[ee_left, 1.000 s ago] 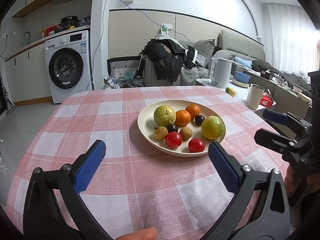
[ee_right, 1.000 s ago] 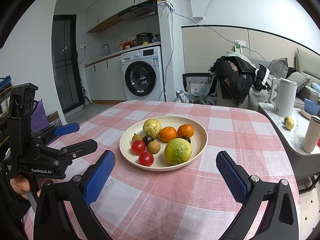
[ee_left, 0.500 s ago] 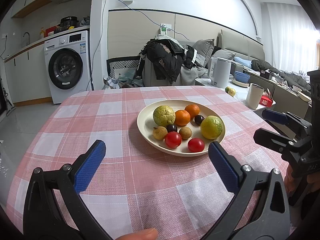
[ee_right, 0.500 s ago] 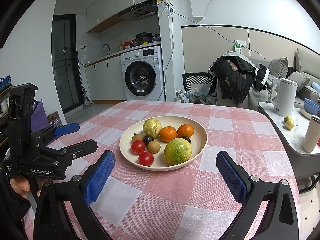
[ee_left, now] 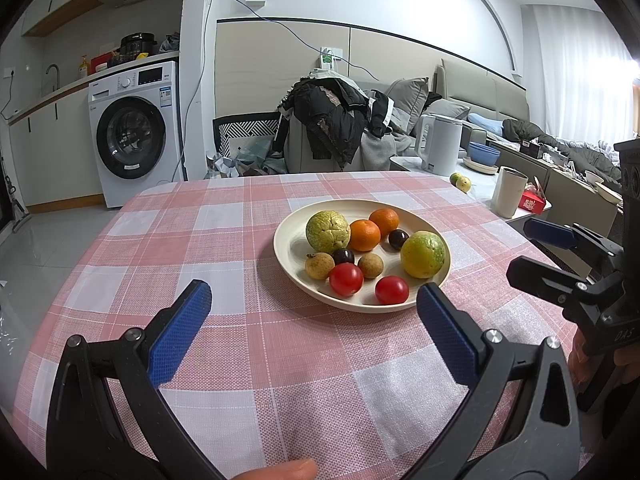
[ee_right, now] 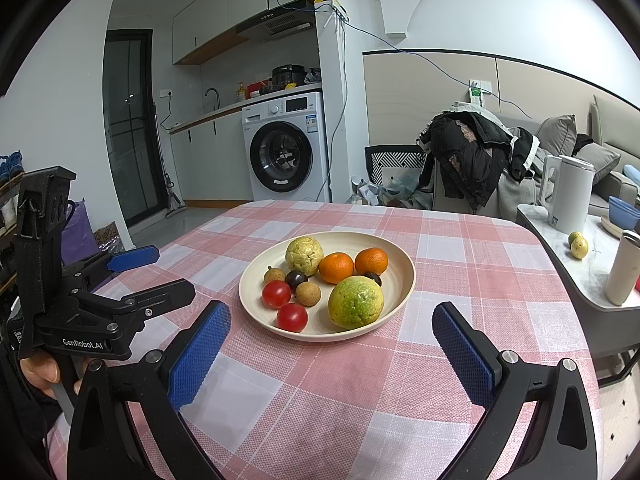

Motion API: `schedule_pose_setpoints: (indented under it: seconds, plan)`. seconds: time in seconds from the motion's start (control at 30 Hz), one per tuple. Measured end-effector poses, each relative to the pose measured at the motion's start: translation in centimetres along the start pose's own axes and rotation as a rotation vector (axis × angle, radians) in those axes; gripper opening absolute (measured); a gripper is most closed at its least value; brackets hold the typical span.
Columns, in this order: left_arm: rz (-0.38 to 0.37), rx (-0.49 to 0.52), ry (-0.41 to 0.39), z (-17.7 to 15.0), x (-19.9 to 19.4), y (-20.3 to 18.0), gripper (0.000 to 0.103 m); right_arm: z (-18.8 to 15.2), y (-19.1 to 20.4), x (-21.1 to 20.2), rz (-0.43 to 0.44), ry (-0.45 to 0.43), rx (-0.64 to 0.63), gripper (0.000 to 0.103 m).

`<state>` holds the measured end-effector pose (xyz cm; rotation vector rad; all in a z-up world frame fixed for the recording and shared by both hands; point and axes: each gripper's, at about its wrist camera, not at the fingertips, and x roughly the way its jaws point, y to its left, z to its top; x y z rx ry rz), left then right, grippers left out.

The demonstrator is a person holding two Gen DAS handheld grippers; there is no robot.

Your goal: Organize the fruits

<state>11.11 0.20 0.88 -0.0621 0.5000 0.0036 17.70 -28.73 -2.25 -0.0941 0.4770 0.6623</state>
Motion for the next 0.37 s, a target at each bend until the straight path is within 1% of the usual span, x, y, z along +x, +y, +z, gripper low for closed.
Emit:
schedule_pose_setpoints:
  seconds: [0.37]
  plan:
    - [-0.01, 0.015, -0.009, -0.16, 0.04, -0.54, 0.102, 0.02, 0.0, 0.01, 0.0, 0.001, 0.0, 0.103]
